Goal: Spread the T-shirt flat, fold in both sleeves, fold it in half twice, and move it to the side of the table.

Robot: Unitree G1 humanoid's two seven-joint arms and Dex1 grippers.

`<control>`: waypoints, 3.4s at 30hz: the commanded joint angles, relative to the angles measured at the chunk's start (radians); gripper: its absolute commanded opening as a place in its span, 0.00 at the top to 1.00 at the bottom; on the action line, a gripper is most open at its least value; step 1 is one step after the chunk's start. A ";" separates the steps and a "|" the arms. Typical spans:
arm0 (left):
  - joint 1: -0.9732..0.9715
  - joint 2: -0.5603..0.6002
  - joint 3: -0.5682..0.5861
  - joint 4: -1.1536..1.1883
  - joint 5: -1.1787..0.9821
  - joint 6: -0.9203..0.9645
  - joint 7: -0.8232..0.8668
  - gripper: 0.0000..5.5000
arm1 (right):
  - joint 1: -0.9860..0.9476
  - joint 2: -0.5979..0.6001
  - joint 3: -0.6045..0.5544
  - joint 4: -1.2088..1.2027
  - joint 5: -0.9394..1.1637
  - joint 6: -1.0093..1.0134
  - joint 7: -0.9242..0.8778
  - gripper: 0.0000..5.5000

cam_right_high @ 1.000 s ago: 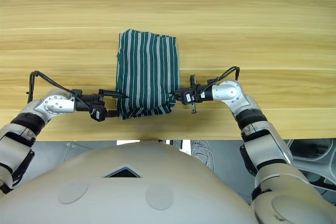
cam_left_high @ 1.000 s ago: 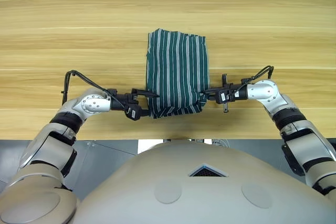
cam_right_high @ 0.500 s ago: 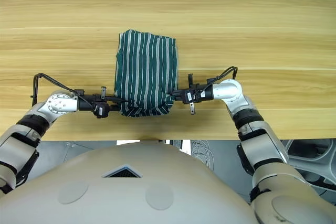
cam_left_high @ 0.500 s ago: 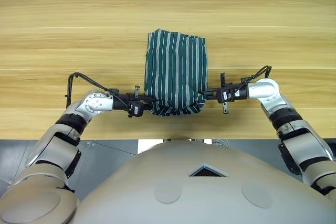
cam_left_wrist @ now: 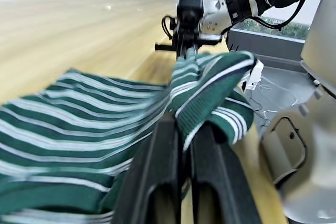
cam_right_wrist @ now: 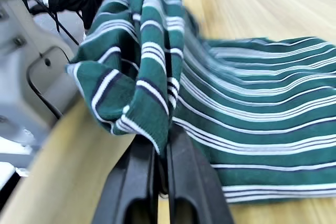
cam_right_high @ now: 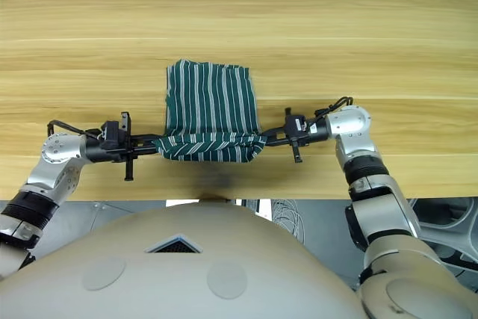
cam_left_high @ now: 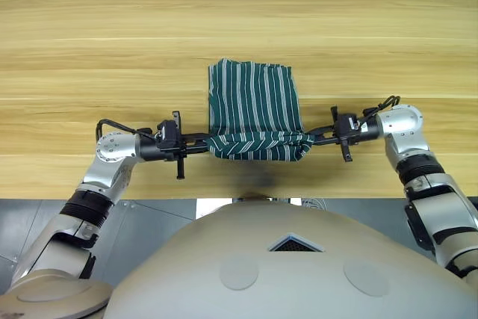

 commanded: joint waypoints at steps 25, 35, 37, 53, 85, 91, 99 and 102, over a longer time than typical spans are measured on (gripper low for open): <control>-0.559 -0.359 0.240 0.717 0.391 0.351 0.172 1.00 | -0.502 0.246 -0.259 0.600 -0.202 0.464 -0.363 0.90; -0.580 -0.401 0.330 0.779 0.406 0.389 0.200 0.75 | -0.505 0.257 -0.362 0.608 -0.277 0.473 -0.506 0.58; -0.582 -0.416 0.362 0.778 0.385 0.434 0.218 0.68 | -0.505 0.264 -0.382 0.601 -0.278 0.456 -0.524 0.50; -0.493 -0.392 0.789 0.759 0.152 0.520 0.380 0.19 | -0.411 0.308 -0.424 0.443 -0.299 0.025 -0.373 0.38; -0.179 -0.594 0.632 -0.013 0.104 0.191 0.397 0.13 | -0.525 0.441 -0.130 0.651 -0.684 0.311 -0.702 0.38; -0.174 -0.594 0.629 -0.023 0.097 0.187 0.393 0.13 | -0.490 0.389 -0.257 0.656 -0.618 0.329 -0.866 0.38; -0.107 -0.600 0.640 -0.112 0.077 0.170 0.406 0.13 | -0.357 0.230 -0.625 0.670 -0.400 0.463 -1.486 0.38; -0.092 -0.603 0.639 -0.135 0.068 0.168 0.409 0.13 | -0.314 0.228 -0.775 0.666 -0.293 0.468 -1.635 0.38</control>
